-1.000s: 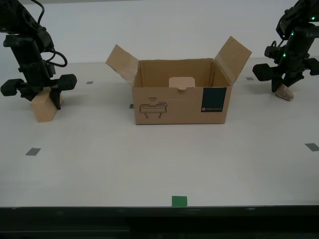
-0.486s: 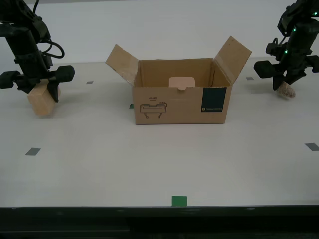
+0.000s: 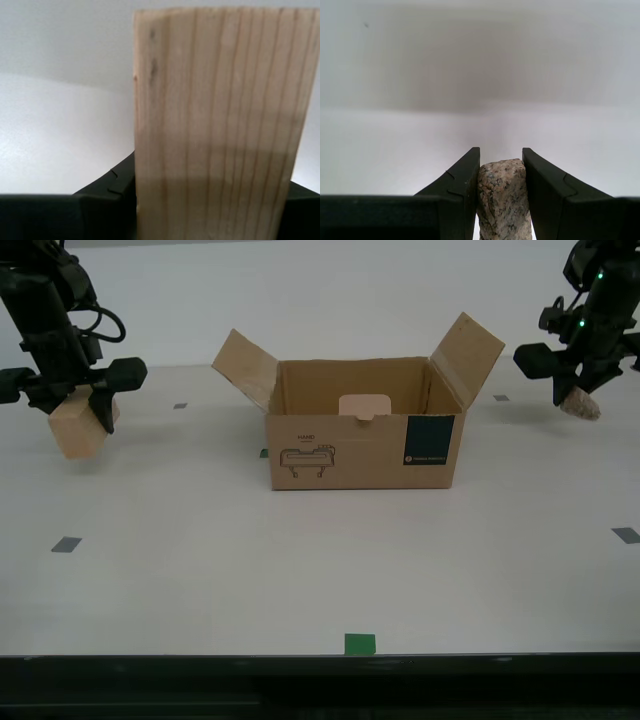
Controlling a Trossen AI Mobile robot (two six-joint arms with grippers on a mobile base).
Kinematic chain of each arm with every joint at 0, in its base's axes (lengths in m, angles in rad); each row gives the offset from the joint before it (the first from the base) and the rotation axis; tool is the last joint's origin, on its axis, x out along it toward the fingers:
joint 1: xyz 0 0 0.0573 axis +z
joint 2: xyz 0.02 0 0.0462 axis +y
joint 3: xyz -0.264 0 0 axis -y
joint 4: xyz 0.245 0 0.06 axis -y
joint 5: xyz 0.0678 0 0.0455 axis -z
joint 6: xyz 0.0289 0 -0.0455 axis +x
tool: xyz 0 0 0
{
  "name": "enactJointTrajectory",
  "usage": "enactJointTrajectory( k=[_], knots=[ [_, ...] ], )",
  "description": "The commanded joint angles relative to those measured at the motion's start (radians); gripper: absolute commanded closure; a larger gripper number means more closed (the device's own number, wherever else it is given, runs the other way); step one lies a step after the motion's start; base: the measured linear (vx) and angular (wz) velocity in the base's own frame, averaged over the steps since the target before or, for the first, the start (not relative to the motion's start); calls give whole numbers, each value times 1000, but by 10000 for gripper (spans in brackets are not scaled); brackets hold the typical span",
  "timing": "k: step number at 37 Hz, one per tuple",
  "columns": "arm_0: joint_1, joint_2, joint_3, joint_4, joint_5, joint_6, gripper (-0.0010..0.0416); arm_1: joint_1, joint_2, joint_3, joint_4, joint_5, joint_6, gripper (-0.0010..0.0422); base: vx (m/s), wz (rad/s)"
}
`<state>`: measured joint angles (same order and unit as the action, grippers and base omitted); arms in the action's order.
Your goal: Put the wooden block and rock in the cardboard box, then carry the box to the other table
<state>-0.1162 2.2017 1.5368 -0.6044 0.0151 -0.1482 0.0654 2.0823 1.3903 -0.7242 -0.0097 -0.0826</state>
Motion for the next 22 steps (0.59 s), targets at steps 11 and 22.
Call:
enactJointTrajectory(
  k=[11,22],
  knots=[
    [1,-126,1,-28,-3,12,407,-2,-91,1,-16,3,6,413,0,0],
    [2,-189,1,-60,-3,18,407,-2,-179,1,-56,3,27,413,0,0]
  ],
)
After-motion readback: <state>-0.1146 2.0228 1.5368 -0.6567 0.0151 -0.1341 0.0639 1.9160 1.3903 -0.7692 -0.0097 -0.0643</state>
